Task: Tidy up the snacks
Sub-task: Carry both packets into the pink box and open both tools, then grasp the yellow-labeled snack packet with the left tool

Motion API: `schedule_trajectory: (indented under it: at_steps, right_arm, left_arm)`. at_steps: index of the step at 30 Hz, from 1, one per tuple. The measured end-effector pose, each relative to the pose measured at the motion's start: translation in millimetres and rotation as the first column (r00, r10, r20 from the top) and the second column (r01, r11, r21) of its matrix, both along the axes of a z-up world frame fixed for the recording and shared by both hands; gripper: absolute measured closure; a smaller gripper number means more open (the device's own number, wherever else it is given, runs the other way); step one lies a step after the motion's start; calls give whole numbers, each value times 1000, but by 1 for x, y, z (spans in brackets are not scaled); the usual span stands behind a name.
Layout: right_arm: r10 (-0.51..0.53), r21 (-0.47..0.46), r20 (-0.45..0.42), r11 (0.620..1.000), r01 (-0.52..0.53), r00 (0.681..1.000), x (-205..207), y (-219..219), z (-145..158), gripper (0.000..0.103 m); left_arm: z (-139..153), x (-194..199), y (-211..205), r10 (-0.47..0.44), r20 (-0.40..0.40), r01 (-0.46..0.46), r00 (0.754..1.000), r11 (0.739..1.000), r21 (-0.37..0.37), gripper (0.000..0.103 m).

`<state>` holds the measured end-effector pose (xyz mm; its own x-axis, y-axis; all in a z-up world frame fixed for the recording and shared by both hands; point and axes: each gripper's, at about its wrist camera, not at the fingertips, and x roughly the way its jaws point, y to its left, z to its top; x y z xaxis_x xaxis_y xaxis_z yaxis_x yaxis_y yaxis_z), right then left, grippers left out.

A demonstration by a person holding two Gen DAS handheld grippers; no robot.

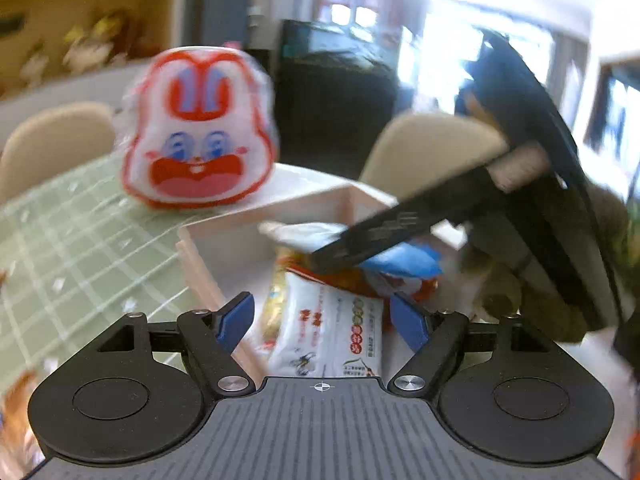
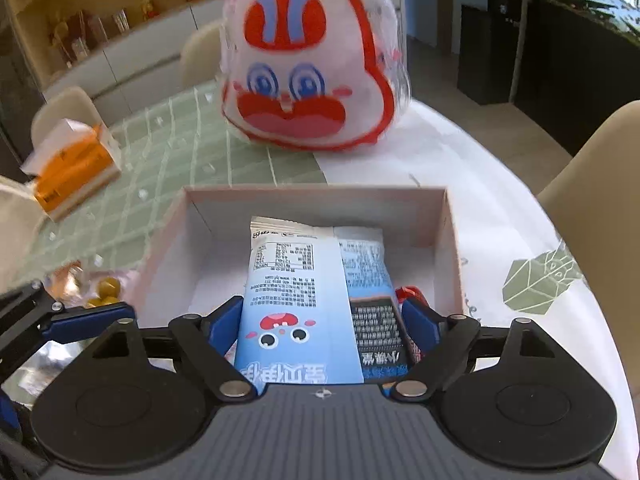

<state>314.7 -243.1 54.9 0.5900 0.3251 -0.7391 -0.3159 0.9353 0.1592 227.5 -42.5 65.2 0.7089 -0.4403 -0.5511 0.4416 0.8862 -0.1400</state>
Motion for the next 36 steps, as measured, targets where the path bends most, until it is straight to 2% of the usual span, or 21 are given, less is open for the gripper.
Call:
schedule_trajectory:
  at_steps: [2,4,7,11,14,19,22,24,25,28,31,36]
  right_arm:
    - [2,-20,46,1000,-1,999,-12,0,14,18]
    - [-6,-57,97,998,11,995,-21,2,25,18]
    - [-9,-30,126,999,13,992,-35,10,35,18]
    - [81,23,137,996,-85,987,-58,44,37,18]
    - [158,8,134,987,-161,978,-74,86,33,18]
    - [252,10,81,967,-254,964,-91,158,19,18]
    - [275,13,33,961,-275,961,-91,192,3,18]
    - [269,-11,11,963,-269,963,-91,208,-11,18]
    - [263,-24,6,964,-263,965,-90,214,-17,18]
    - [252,-26,-29,967,-253,967,-91,225,-33,19]
    - [260,-18,-35,965,-261,965,-103,226,-41,34]
    - [342,5,-24,940,-342,939,-144,209,-39,39]
  left_arm:
    - [8,-12,25,88,-15,-88,996,994,-63,21]
    - [14,-22,53,200,-31,-202,979,974,-106,23]
    - [15,-44,95,340,-61,-345,938,926,-150,23]
    - [2,-75,143,469,-108,-480,877,863,-157,23]
    - [-12,-94,167,521,-142,-538,842,832,-136,23]
    - [-28,-117,197,569,-164,-588,806,801,-111,23]
    - [-29,-130,221,585,-168,-608,793,775,-172,23]
    - [-31,-134,236,603,-186,-631,775,748,-205,23]
    - [-32,-134,240,605,-198,-636,771,746,-199,23]
    - [-30,-135,242,617,-167,-638,769,753,-160,23]
    - [-33,-134,238,597,-173,-619,783,772,-141,23]
    - [-34,-131,226,567,-165,-587,807,801,-119,23]
